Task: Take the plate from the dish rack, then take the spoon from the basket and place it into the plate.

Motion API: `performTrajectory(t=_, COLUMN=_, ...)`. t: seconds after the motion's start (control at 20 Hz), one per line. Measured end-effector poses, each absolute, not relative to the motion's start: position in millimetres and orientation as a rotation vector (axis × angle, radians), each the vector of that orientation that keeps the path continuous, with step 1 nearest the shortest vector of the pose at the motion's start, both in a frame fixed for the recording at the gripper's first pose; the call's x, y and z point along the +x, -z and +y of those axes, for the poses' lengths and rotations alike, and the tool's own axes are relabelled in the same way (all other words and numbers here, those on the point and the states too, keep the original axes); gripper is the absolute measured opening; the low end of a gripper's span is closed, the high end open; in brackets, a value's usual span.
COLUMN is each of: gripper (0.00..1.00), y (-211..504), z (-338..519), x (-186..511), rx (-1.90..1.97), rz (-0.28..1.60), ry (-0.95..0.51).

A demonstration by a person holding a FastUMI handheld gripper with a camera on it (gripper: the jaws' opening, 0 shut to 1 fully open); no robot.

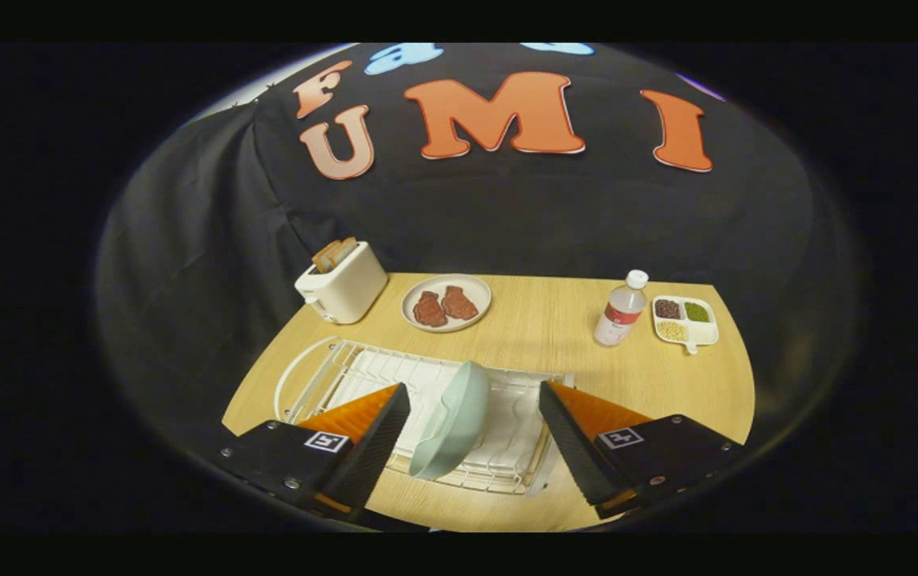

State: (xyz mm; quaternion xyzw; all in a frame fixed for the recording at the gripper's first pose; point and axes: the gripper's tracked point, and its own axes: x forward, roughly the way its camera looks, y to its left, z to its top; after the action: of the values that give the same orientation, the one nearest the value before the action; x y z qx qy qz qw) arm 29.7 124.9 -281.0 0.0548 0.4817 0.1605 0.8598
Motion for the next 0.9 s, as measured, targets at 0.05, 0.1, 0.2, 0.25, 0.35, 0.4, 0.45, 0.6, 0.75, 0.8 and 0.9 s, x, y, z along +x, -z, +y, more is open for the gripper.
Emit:
performTrajectory(t=0.05, gripper=0.96, y=290, z=126, x=28, rx=0.108, rz=1.048, ry=-0.331)
performTrajectory(t=0.1, gripper=0.96, y=298, z=128, x=27, rx=0.1, rz=1.082, ry=-0.328)
performTrajectory(t=0.2, gripper=0.93, y=307, z=133, x=24, rx=0.091, rz=1.135, ry=-0.333)
performTrajectory(t=0.25, gripper=0.9, y=312, z=136, x=23, rx=0.087, rz=1.158, ry=-0.337)
performTrajectory(t=0.35, gripper=0.85, y=323, z=142, x=18, rx=0.08, rz=1.207, ry=-0.341)
performTrajectory(t=0.4, gripper=0.83, y=330, z=145, x=17, rx=0.076, rz=1.231, ry=-0.338)
performTrajectory(t=0.45, gripper=0.79, y=335, z=147, x=15, rx=0.065, rz=1.254, ry=-0.336)
performTrajectory(t=0.6, gripper=0.72, y=347, z=152, x=8, rx=0.029, rz=1.306, ry=-0.326)
performTrajectory(t=0.75, gripper=0.62, y=360, z=152, x=5, rx=-0.013, rz=1.347, ry=-0.29)
performTrajectory(t=0.8, gripper=0.58, y=364, z=154, x=3, rx=-0.017, rz=1.365, ry=-0.286)
performTrajectory(t=0.9, gripper=0.48, y=369, z=154, x=-5, rx=-0.037, rz=1.416, ry=-0.265)
